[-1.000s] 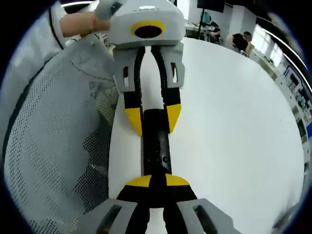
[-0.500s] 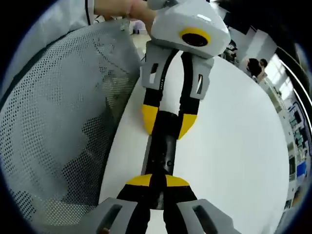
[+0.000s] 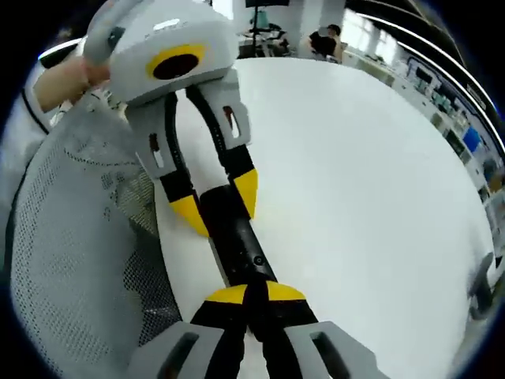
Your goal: Press the specified remote control buttons in sequence, fully releasing each button before pressing the next.
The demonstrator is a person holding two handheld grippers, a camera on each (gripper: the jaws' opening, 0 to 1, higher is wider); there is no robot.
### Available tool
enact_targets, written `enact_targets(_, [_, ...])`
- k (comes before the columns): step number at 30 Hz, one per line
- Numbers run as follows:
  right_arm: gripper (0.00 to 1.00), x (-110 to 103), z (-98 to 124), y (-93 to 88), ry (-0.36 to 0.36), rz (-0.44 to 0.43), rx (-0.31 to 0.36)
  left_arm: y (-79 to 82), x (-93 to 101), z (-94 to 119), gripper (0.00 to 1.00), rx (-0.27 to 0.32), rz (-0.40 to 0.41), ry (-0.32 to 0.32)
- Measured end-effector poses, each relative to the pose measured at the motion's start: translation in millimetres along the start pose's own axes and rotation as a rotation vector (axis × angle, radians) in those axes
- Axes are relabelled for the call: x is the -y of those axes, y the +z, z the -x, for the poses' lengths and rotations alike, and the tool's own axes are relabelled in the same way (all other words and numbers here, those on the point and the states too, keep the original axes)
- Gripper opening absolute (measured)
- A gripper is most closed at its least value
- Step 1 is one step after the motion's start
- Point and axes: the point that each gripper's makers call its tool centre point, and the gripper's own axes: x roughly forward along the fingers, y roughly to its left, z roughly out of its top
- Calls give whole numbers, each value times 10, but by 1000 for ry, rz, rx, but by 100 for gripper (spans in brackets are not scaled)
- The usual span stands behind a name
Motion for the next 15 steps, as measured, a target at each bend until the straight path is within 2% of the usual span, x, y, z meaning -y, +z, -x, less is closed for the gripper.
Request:
enact_targets(1, [3, -7, -3, 0, 4, 34, -4, -1, 0, 1, 24, 1, 0, -1])
enact_targets(6, [3, -57, -8, -7, 58, 446, -48, -2, 2, 1, 24, -2, -6, -4])
enact_targets(9, [3, -68, -8, -15, 89, 584, -62, -3, 1, -1, 24, -4, -10, -6])
enact_targets(11, [2, -87, -12, -18, 106, 742, -72, -3, 4, 1, 24, -3, -11, -7])
enact_targets(15, [2, -92, -15, -26, 136, 862, -104, -2, 7, 5, 24, -1, -11, -7])
